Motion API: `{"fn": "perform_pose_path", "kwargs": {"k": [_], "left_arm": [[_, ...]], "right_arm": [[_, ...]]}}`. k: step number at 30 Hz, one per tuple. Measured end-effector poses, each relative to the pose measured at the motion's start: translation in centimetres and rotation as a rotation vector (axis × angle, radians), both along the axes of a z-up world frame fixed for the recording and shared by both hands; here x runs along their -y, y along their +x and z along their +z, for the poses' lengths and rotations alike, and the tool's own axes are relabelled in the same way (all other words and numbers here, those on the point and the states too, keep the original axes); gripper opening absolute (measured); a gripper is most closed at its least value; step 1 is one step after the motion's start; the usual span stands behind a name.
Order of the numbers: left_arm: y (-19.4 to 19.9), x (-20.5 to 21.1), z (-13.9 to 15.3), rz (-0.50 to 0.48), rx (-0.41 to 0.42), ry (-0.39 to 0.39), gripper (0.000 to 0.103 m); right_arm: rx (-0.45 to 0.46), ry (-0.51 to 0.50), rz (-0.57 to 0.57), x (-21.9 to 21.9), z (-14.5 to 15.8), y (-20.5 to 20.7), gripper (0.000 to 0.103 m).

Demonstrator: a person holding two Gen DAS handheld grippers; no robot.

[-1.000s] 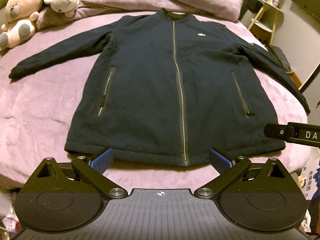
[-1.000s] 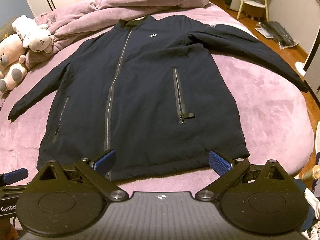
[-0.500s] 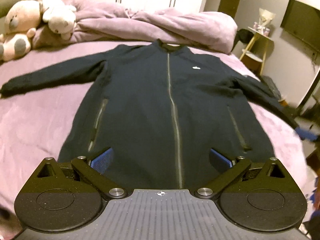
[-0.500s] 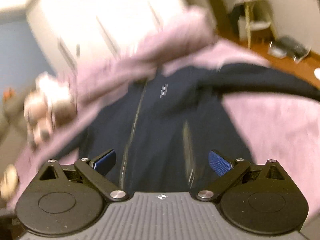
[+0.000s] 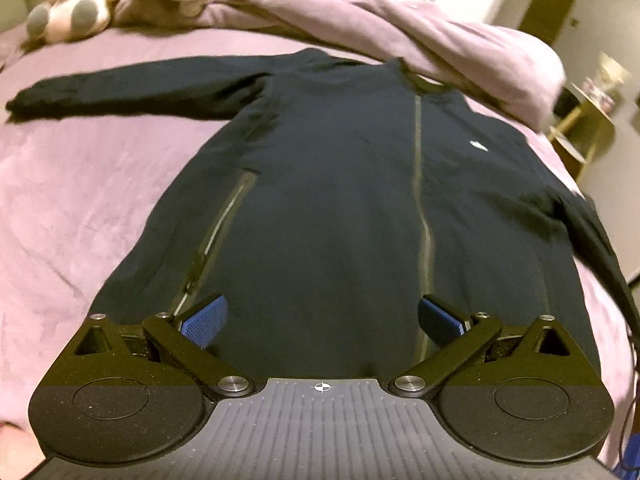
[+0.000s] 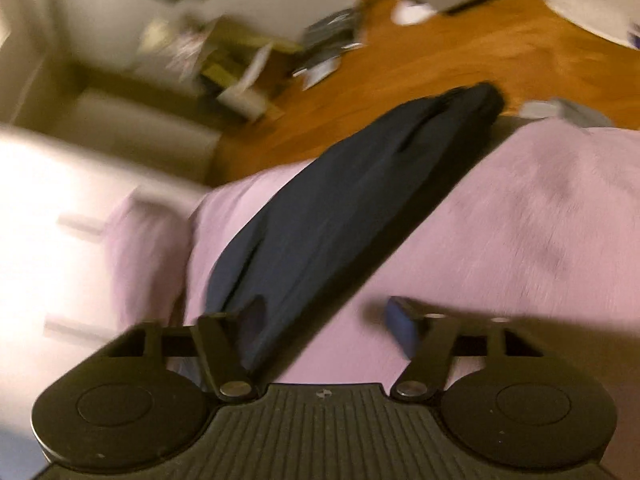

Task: Fold large clothes
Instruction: 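Grasp one sleeve with the right gripper while the left gripper grasps the other sleeve cuff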

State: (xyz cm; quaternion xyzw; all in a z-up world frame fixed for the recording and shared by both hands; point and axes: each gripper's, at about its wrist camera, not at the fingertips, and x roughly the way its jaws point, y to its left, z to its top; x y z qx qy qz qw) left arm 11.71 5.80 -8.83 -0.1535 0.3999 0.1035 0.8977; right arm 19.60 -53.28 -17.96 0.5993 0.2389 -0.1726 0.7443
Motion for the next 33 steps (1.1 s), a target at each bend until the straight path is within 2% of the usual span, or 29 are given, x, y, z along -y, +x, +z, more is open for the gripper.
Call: {"fn": "perform_pose_path", "kwargs": {"k": [2,6,8,9,11,13,15,17,18,20,21,23,24,25,27,29,33], "left_arm": [[0.7,-0.4,-0.2,0.015,0.0,-0.023,0.103],[1.2,-1.1,-0.6,0.039,0.002,-0.027,0.103],[1.5,-1.4,-1.0,0.062,-0.015,-0.031,0.103],[1.8,-1.6,-1.3,0.066,-0.026,-0.046,0.103],[1.9,-2.4,-1.6,0.069,-0.041,-0.069,0.103],[1.9,-3.1,-1.6,0.075,-0.043,-0.086,0.103],[2.0,-3.7,-1.2,0.076,-0.033,-0.096,0.103],[2.0,-3.8,-0.5,0.071,-0.004,-0.102,0.103],[2.0,-3.8,0.0,0.066,0.022,-0.107,0.103],[2.4,-3.7,0.9,0.039,0.068,-0.119,0.103],[2.8,-3.6,1.3,0.028,0.082,-0.13,0.103],[3.7,-3.4,1.9,0.006,0.11,-0.173,0.103],[4.1,-3.3,2.1,-0.009,0.12,-0.191,0.103],[4.6,-3.2,2.3,-0.026,0.128,-0.207,0.103],[5.6,-2.9,2.3,-0.057,0.14,-0.225,0.103],[6.9,-2.5,2.0,-0.085,0.125,-0.242,0.103],[10.3,-1.6,0.2,-0.13,0.076,-0.33,0.103]], "right_arm": [[-0.012,0.007,-0.05,1.0,-1.6,0.9,0.051],[0.003,0.007,-0.128,2.3,-2.6,2.7,0.048],[-0.004,0.008,-0.119,2.9,-2.6,3.8,0.035],[-0.027,-0.015,-0.091,3.1,-2.6,4.5,0.023],[-0.064,-0.078,-0.051,2.9,-1.5,4.5,0.019],[-0.111,-0.196,-0.018,2.3,0.7,5.1,0.016],[-0.111,-0.395,0.028,-0.1,4.2,6.1,0.015],[-0.03,-0.637,0.161,-5.1,8.8,7.6,0.015],[0.03,-0.709,0.241,-7.5,10.6,8.1,0.015],[0.183,-0.828,0.476,-13.8,13.7,8.6,0.015],[0.246,-0.887,0.6,-17.2,14.6,8.4,0.019],[0.338,-0.993,0.86,-24.0,15.2,7.5,0.047],[0.353,-1.016,0.948,-26.3,14.8,6.9,0.075],[0.369,-1.041,1.028,-28.7,14.2,6.0,0.08],[0.381,-1.081,1.11,-30.9,13.2,4.7,0.08],[0.362,-1.036,1.132,-31.2,12.5,3.7,0.08],[0.264,-0.848,0.999,-27.2,11.5,4.1,0.073]]}}
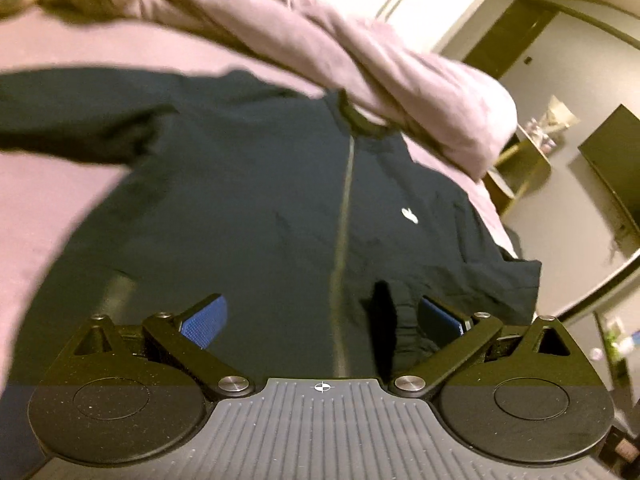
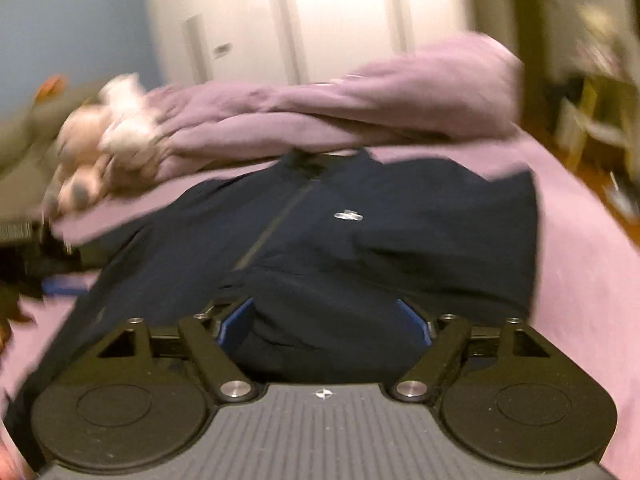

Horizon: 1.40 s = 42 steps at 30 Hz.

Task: Fold large clothes
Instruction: 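Grasp one sleeve with the right gripper while the left gripper grasps the other sleeve cuff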

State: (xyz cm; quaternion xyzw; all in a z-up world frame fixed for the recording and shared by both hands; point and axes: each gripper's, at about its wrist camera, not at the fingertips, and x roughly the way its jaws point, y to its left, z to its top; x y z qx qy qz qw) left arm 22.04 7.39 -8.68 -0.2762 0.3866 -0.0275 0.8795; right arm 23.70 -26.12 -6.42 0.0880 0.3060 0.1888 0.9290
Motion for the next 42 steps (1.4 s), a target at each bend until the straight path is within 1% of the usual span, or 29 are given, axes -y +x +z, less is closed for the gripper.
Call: {"fn": "perform_pose_path", "kwargs": {"k": [1,3,4,5,6,7,8,10,11,13,15,16,18,19,20,22,24,26,27,29,31,33,35,37,40,42], "left_arm": [[0.9,0.3,-0.6,-0.016,-0.007,-0.037,0.103],[2.2,1.2,-1.5,-0.028,-0.014,-0.115,0.103],[2.9,1.8,-1.9,-0.045,-0.019,-0.151,0.103],[3.6,2.6,-2.4,-0.065,-0.028,-0.177,0.099],[4.1,3.2,-2.8,-0.086,-0.037,-0.191,0.09],[4.7,4.0,-3.2,-0.11,-0.051,-0.196,0.085],[5.3,4.6,-3.7,-0.128,-0.065,-0.193,0.081],[6.6,5.4,-4.8,-0.143,-0.103,-0.192,0.077],[7.0,5.6,-5.4,-0.146,-0.121,-0.201,0.072],[7.9,6.1,-6.5,-0.148,-0.156,-0.217,0.065],[8.3,6.4,-7.3,-0.144,-0.17,-0.238,0.048],[8.7,6.5,-7.6,-0.145,-0.175,-0.243,0.044],[9.2,6.7,-7.6,-0.158,-0.181,-0.254,0.014],[9.3,6.7,-7.2,-0.171,-0.176,-0.257,0.014],[9.3,6.7,-6.3,-0.18,-0.16,-0.231,0.012],[9.7,6.2,-3.9,-0.202,-0.095,-0.121,0.012],[10.2,4.4,-1.2,-0.18,-0.024,-0.036,0.011],[10.9,1.9,1.0,-0.104,0.018,0.063,0.012],[11.4,0.6,1.9,-0.056,0.032,0.129,0.012],[12.2,-1.8,3.0,0.028,0.042,0.25,0.012],[13.2,-3.8,3.4,0.096,0.037,0.359,0.012],[14.0,-5.6,3.1,0.123,0.021,0.395,0.012],[14.7,-6.9,2.4,0.126,-0.004,0.376,0.012],[15.3,-7.3,1.6,0.12,-0.021,0.364,0.012],[15.7,-7.4,0.8,0.085,-0.011,0.365,0.013],[16.2,-6.7,0.4,0.072,-0.012,0.375,0.013]], "right_arm": [[-0.03,0.048,-0.047,1.5,-0.9,-0.2,0.067],[-0.085,0.132,-0.113,3.7,-1.7,-0.1,0.058],[-0.104,0.163,-0.136,4.5,-2.2,-0.1,0.058],[-0.12,0.186,-0.154,5.2,-2.6,-0.1,0.057],[-0.131,0.205,-0.165,5.4,-4.2,-0.9,0.054],[-0.141,0.224,-0.175,5.9,-4.6,-1.0,0.054],[-0.148,0.243,-0.186,6.3,-4.9,-1.1,0.054],[-0.162,0.274,-0.204,6.8,-5.4,-1.2,0.054],[-0.167,0.287,-0.211,7.1,-5.7,-1.2,0.054],[-0.174,0.304,-0.218,7.4,-6.0,-1.3,0.054],[-0.177,0.31,-0.221,7.5,-6.0,-1.5,0.054],[-0.178,0.309,-0.224,7.6,-6.0,-1.7,0.054],[-0.181,0.311,-0.231,7.7,-6.2,-1.5,0.054],[-0.183,0.315,-0.234,7.7,-6.2,-1.4,0.054],[-0.185,0.316,-0.236,7.8,-6.1,-1.3,0.054],[-0.188,0.303,-0.233,7.8,-5.9,-1.1,0.054],[-0.175,0.292,-0.219,7.7,-5.4,-0.7,0.054],[-0.161,0.28,-0.205,7.3,-4.8,-0.1,0.054],[-0.158,0.282,-0.197,7.0,-4.5,0.3,0.054],[-0.162,0.291,-0.178,6.3,-4.2,1.5,0.054],[-0.165,0.293,-0.154,5.1,-4.0,2.9,0.054],[-0.176,0.309,-0.14,3.9,-4.2,4.5,0.054],[-0.214,0.37,-0.143,3.2,-4.9,6.3,0.054],[-0.261,0.447,-0.161,2.8,-6.1,8.5,0.054],[-0.298,0.508,-0.232,2.5,-7.7,11.2,0.056],[-0.312,0.513,-0.303,2.4,-8.5,12.9,0.056]]}}
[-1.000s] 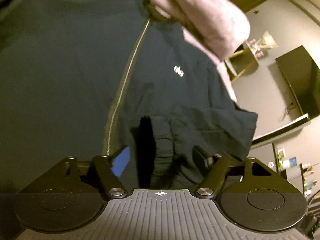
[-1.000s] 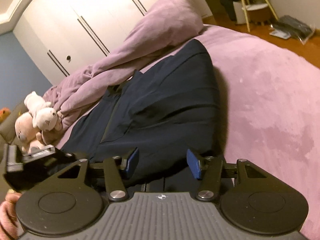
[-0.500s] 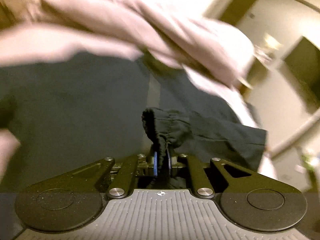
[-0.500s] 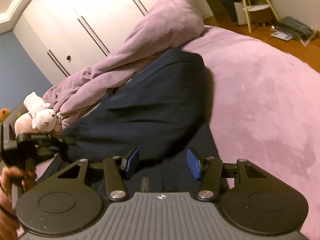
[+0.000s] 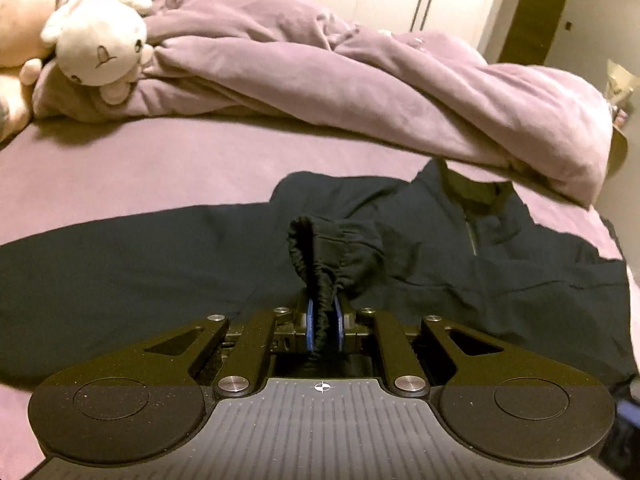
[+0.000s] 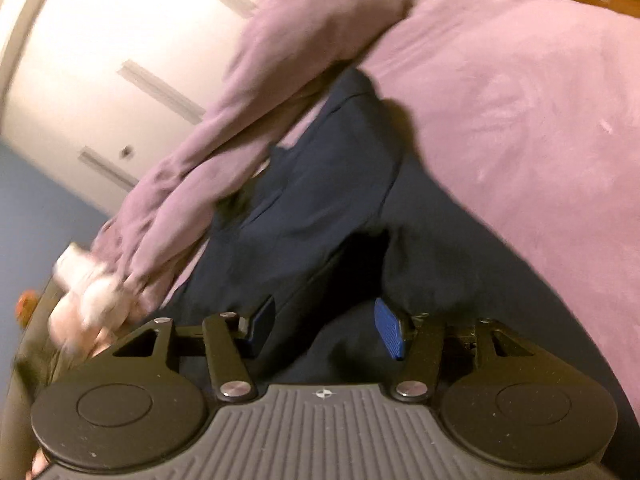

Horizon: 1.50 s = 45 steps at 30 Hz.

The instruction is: Fold large clothes

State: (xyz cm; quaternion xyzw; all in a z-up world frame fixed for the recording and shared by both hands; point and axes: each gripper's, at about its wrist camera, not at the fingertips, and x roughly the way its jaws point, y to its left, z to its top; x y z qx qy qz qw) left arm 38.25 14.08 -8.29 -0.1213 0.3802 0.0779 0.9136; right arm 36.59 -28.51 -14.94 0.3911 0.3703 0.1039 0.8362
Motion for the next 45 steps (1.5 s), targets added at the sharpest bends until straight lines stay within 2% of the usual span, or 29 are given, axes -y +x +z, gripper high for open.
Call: {"fn": "perform_pose_path", "kwargs": {"k": [3,6,8,11,13,16,17,18,19,21,24,27,29,32,34,36,39,42,45], "left_arm": [[0.5,0.1,-0.4,-0.017,0.0,-0.005,0.013],[1.2,0.5,-0.7,-0.028,0.011,-0.008,0.013],[1.6,1.2,-0.8,-0.046,0.035,-0.005,0.013],[2.7,3.0,-1.4,-0.081,0.048,0.006,0.013],[3.5,4.6,-2.0,-0.091,0.048,0.078,0.016],[4.2,6.0,-3.0,-0.084,0.014,0.186,0.035],[4.0,6.1,-3.0,-0.088,0.0,0.208,0.047],[3.7,6.1,-2.9,-0.099,-0.005,0.218,0.057],[3.0,6.0,-2.6,-0.112,0.003,0.225,0.061],[1.1,5.5,-1.9,-0.123,0.034,0.235,0.073],[-1.1,5.3,-0.8,-0.138,0.074,0.234,0.076],[-1.8,6.3,-0.6,-0.171,0.08,0.178,0.08],[-1.2,7.5,-1.2,-0.206,0.057,0.181,0.08],[0.2,8.4,-3.1,-0.205,-0.01,0.209,0.079],[1.1,8.4,-4.2,-0.18,-0.051,0.179,0.078],[1.6,8.4,-5.0,-0.171,-0.053,0.155,0.078],[2.3,8.7,-5.7,-0.161,-0.048,0.145,0.081],[3.1,8.0,-6.3,-0.127,-0.068,0.088,0.087],[2.8,7.1,-6.2,-0.099,-0.075,0.047,0.087]], "right_arm": [[-0.04,0.015,-0.062,-0.1,-1.2,1.8,0.055],[-0.013,-0.032,-0.071,-0.2,-0.9,2.6,0.016],[0.019,-0.092,-0.111,0.3,-0.4,2.6,0.013],[0.031,-0.154,-0.174,1.7,-0.3,2.3,0.012],[0.018,-0.167,-0.179,2.2,-0.8,2.5,0.011],[0.016,-0.217,-0.142,2.1,-1.0,2.4,0.012],[0.015,-0.216,-0.129,2.2,-0.6,2.0,0.014],[0.019,-0.218,-0.124,2.4,-0.1,1.5,0.022],[0.027,-0.236,-0.121,2.7,0.6,0.6,0.031],[0.075,-0.286,-0.115,2.9,2.2,-1.4,0.035],[0.152,-0.39,-0.093,2.0,4.0,-2.6,0.036],[0.189,-0.498,-0.013,-1.2,4.8,-1.1,0.036],[0.206,-0.55,0.057,-3.4,4.5,0.4,0.035],[0.146,-0.661,0.108,-5.7,2.5,3.2,0.032],[0.085,-0.721,0.112,-6.0,1.1,4.2,0.018],[0.091,-0.761,0.114,-5.5,0.7,4.5,0.013],[0.09,-0.81,0.116,-5.1,0.3,5.0,0.011],[0.099,-0.846,0.132,-5.6,-0.1,5.5,0.011],[0.094,-0.843,0.128,-5.6,0.5,5.0,0.011]]}}
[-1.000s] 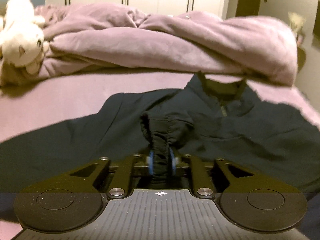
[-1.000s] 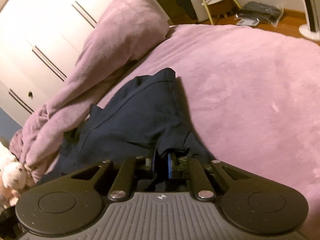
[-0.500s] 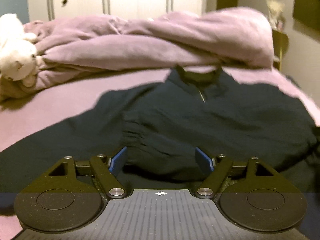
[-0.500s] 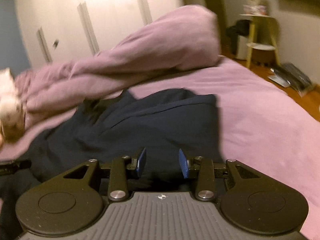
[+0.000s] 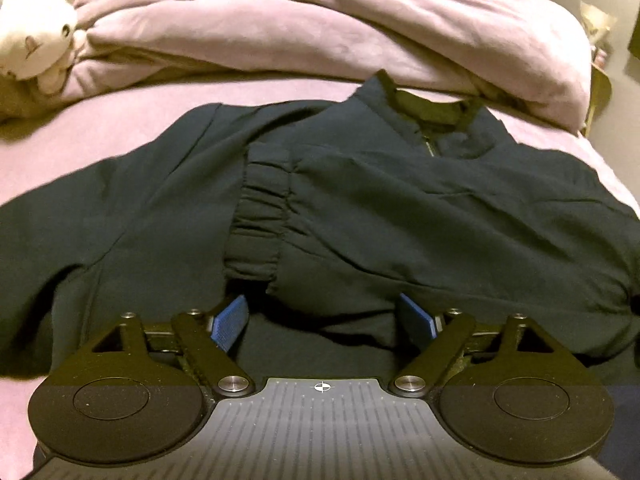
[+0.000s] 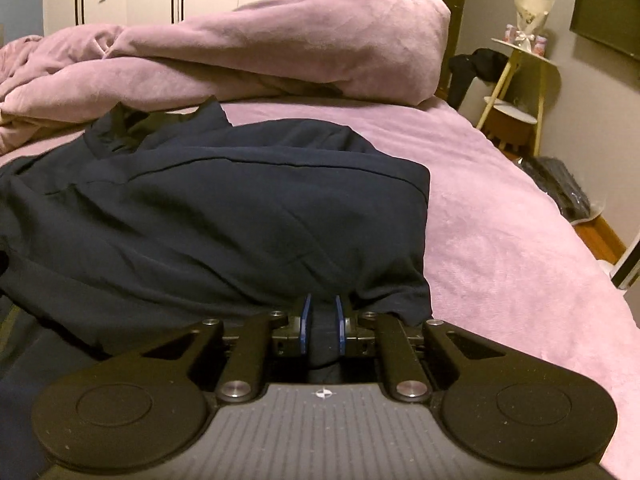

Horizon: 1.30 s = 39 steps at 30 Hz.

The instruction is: Fold large clothes

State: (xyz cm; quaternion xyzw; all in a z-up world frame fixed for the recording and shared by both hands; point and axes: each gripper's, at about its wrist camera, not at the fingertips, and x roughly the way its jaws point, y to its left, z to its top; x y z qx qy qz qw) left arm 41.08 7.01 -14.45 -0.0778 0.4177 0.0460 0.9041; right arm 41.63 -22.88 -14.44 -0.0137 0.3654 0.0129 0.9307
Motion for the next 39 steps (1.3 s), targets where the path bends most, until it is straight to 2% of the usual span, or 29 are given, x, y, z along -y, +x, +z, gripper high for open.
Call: {"fn": "perform_pose_path", "kwargs": {"k": [4,6,10,17,20,22,24,27,30,35,37,39], "left_arm": [[-0.8,-0.6,0.1,0.01,-0.002,0.03,0.087],[-0.8,-0.8,0.0,0.024,-0.012,0.026,0.087],[-0.5,-0.9,-0.1,0.058,-0.025,0.0,0.088],[-1.2,-1.4,0.0,0.073,-0.039,0.0,0.088],[-3.1,-2.8,0.9,0.098,-0.063,-0.041,0.082],[-6.0,-5.0,2.1,0.122,-0.031,-0.156,0.083],[-9.3,-7.7,3.1,0.148,0.015,-0.286,0.087],[-13.9,-12.4,4.0,0.234,0.07,-0.379,0.09],[-17.5,-18.1,4.0,0.388,0.105,-0.391,0.092],[-21.0,-27.0,1.4,0.683,0.14,-0.488,0.09],[-21.6,-29.6,0.2,0.751,0.16,-0.52,0.089],[-22.3,-31.9,-1.2,0.83,0.19,-0.592,0.082]], "right_arm": [[0.023,0.051,-0.007,0.4,1.3,-2.2,0.016],[0.01,0.049,-0.009,0.4,1.0,-2.5,0.016],[-0.008,0.011,0.002,-0.1,-0.4,-1.8,0.016],[-0.003,-0.052,0.026,-0.9,-0.7,-1.4,0.016],[-0.041,0.017,-0.018,-0.1,0.5,-2.2,0.018],[-0.064,0.166,-0.049,1.1,2.0,-4.2,0.047],[-0.047,0.279,-0.019,1.6,2.9,-6.8,0.056],[-0.049,0.337,-0.023,1.7,3.0,-10.3,0.057],[-0.076,0.425,-0.057,2.2,2.4,-12.5,0.057],[-0.111,0.512,-0.112,2.2,1.5,-13.9,0.057],[-0.124,0.517,-0.118,1.9,1.5,-13.7,0.057],[-0.125,0.509,-0.117,1.5,1.7,-13.5,0.057]]}}
